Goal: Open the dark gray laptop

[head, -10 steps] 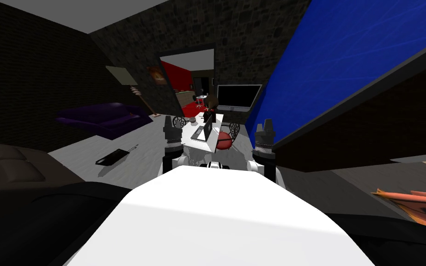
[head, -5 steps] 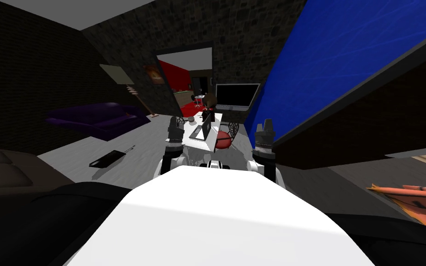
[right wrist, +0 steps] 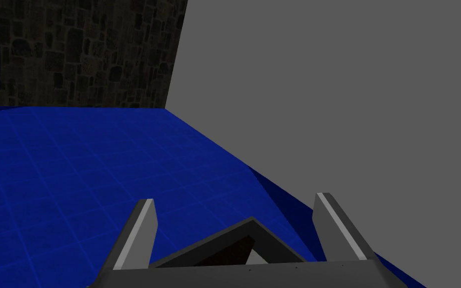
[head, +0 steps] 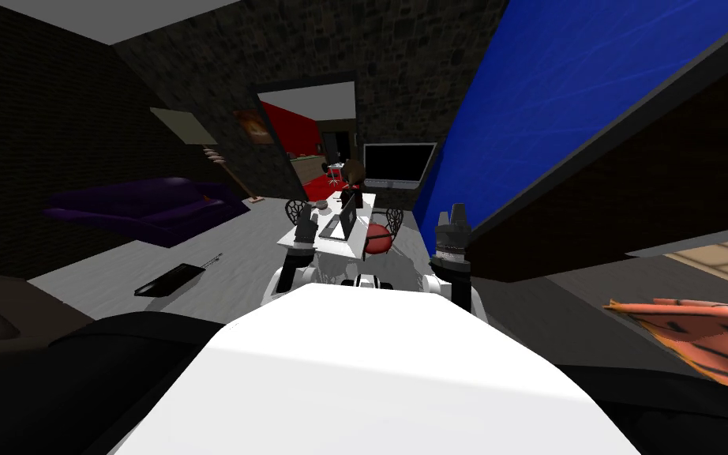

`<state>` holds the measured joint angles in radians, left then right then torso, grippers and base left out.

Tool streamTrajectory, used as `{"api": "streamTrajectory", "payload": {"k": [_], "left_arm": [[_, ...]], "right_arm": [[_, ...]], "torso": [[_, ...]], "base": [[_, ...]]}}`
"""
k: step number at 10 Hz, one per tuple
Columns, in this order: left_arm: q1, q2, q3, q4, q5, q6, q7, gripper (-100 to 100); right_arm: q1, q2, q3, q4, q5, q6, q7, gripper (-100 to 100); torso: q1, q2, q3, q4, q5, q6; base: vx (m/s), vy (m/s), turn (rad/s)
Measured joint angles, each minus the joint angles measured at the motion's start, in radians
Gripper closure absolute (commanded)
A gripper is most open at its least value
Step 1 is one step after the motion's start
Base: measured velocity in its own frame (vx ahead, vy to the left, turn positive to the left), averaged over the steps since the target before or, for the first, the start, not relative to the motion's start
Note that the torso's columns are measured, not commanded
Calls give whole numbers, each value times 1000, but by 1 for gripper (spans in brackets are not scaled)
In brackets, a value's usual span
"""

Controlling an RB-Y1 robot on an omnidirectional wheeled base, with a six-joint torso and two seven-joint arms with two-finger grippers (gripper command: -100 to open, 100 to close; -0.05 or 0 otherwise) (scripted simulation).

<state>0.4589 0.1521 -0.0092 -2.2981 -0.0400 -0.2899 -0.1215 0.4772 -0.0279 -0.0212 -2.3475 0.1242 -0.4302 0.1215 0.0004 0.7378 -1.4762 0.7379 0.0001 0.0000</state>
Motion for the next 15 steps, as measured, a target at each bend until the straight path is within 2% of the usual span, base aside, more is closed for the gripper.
{"api": "streamTrajectory", "payload": {"k": [4,8,11,15], "left_arm": [[-21,7,5,56,-30,78,-19,-100],[-46,39,18,105,-54,161,-32,-100],[-62,98,34,151,-70,220,-39,-100],[-89,155,42,197,-93,292,-53,-100]], "right_arm": [[0,0,0,0,0,0,0,0],[0,0,0,0,0,0,0,0],[0,0,0,0,0,0,0,0],[0,0,0,0,0,0,0,0]], "torso": [[0,0,0,0,0,0],[0,0,0,0,0,0],[-1,0,0,0,0,0],[0,0,0,0,0,0]], "base": [[-8,-33,-88],[-7,-29,-91],[-7,-35,-91],[-4,-26,-72]]}}
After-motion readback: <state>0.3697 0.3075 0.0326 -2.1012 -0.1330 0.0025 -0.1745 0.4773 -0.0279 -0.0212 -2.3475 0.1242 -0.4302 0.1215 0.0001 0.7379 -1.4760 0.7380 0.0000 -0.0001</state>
